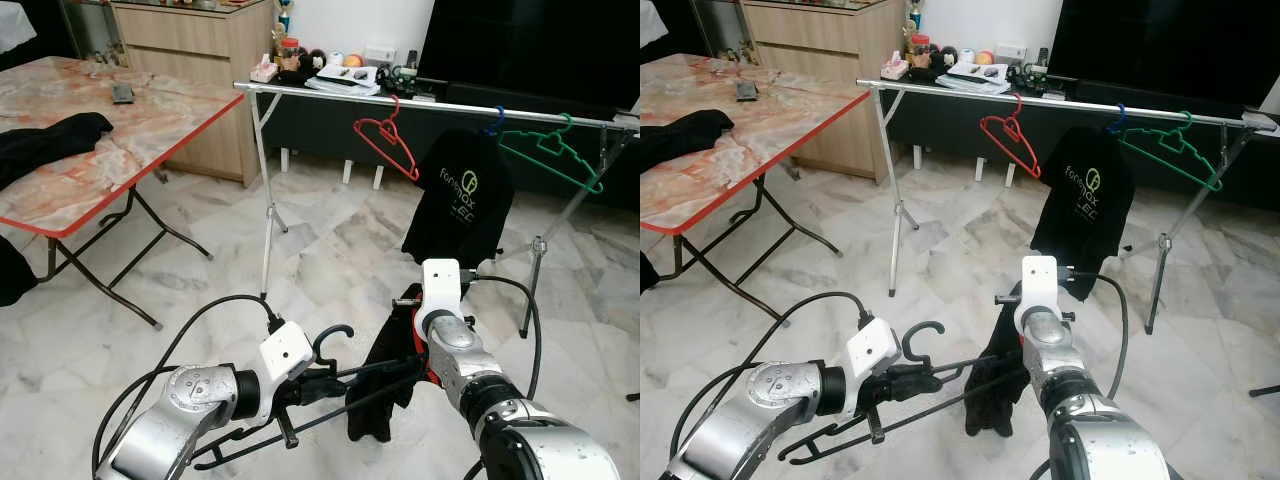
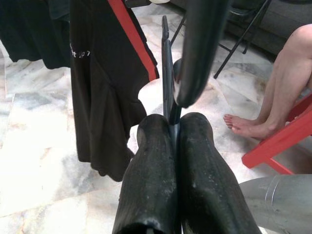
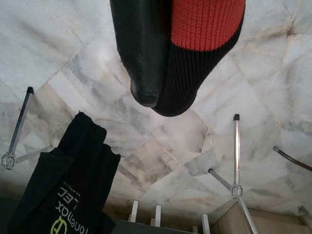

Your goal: Hang hanger

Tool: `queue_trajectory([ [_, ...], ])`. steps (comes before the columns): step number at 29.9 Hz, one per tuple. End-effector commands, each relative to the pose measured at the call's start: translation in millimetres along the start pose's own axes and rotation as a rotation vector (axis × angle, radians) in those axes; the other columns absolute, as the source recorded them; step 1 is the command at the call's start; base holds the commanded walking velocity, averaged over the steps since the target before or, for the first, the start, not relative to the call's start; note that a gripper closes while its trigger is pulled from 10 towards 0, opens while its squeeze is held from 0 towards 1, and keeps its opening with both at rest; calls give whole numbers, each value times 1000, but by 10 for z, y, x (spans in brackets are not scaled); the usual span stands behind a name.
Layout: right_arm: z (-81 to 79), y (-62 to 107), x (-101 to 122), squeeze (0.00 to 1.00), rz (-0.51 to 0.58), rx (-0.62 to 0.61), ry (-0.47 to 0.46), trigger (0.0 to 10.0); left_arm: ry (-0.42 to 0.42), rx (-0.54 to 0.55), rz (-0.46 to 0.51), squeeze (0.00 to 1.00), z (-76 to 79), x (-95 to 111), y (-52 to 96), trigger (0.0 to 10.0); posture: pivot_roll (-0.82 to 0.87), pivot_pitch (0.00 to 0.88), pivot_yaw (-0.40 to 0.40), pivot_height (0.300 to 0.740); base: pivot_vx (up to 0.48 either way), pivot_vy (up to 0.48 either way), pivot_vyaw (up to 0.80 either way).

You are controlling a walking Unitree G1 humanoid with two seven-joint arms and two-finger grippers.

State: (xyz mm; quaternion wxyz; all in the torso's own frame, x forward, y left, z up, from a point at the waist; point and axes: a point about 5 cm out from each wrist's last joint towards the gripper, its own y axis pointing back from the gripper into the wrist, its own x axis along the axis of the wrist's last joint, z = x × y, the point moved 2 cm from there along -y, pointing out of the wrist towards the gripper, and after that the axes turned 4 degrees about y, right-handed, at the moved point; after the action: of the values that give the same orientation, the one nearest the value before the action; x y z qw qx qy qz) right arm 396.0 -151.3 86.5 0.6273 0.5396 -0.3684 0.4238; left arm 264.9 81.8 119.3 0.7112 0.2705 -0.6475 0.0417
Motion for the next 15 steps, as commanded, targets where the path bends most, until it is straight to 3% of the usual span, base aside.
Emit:
queue_trajectory([
  [1,15,-1,9,0,1,-9,-8,10000,-7,-8,23,0,21,60,6,10000,158,5,-81,740,0,0,0],
  [15,15,-1,9,0,1,-9,-8,10000,-7,-8,23,0,21,60,6,10000,158,5,-81,740,0,0,0],
])
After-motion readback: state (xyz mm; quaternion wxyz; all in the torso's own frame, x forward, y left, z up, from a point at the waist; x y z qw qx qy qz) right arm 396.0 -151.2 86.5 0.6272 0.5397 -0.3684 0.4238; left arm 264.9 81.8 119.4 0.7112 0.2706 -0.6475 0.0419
